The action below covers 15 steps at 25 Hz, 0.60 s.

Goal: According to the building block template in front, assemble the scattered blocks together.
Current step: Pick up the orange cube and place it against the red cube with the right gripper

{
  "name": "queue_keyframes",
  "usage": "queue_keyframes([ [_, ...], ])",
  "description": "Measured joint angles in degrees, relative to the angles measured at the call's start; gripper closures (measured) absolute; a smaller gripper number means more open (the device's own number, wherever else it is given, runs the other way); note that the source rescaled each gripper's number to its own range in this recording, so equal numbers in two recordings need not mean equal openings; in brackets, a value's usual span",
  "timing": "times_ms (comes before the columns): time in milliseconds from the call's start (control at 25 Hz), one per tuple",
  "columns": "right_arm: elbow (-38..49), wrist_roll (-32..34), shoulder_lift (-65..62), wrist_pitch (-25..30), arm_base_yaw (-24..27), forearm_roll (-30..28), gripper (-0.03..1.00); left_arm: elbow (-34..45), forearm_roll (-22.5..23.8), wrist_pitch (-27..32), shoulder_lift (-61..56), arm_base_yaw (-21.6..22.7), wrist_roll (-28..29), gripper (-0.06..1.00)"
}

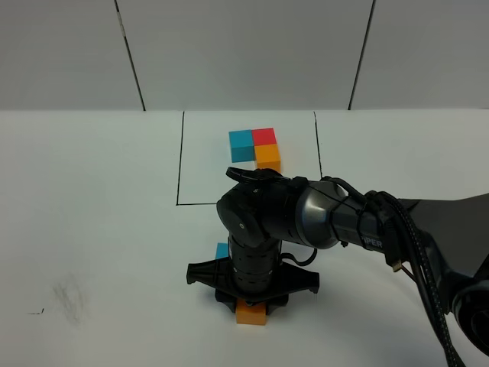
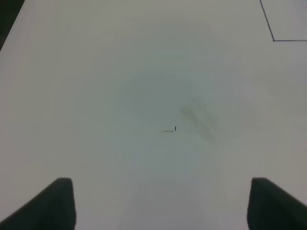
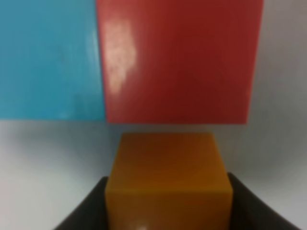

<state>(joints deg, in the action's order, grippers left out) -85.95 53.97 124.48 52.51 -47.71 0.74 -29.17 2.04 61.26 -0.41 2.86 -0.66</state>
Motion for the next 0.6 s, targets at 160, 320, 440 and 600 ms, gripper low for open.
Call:
queue_keyframes([
  [160, 0.0, -0.05, 0.06, -0.24, 0.0, 0.0, 0.97, 0.0, 0.0, 0.0, 0.0, 0.0, 0.0, 0.1],
  [320, 0.0, -0.05, 0.06, -0.29, 0.0, 0.0, 0.97, 0.0, 0.0, 0.0, 0.0, 0.0, 0.0, 0.1],
  [440, 0.0, -0.05, 0.06, -0.29, 0.0, -0.11, 0.97, 0.0, 0.0, 0.0, 0.0, 0.0, 0.0, 0.1],
  [600, 0.0, -0.05, 0.06, -0.29, 0.0, -0.13, 0.97, 0.0, 0.0, 0.0, 0.0, 0.0, 0.0, 0.1],
])
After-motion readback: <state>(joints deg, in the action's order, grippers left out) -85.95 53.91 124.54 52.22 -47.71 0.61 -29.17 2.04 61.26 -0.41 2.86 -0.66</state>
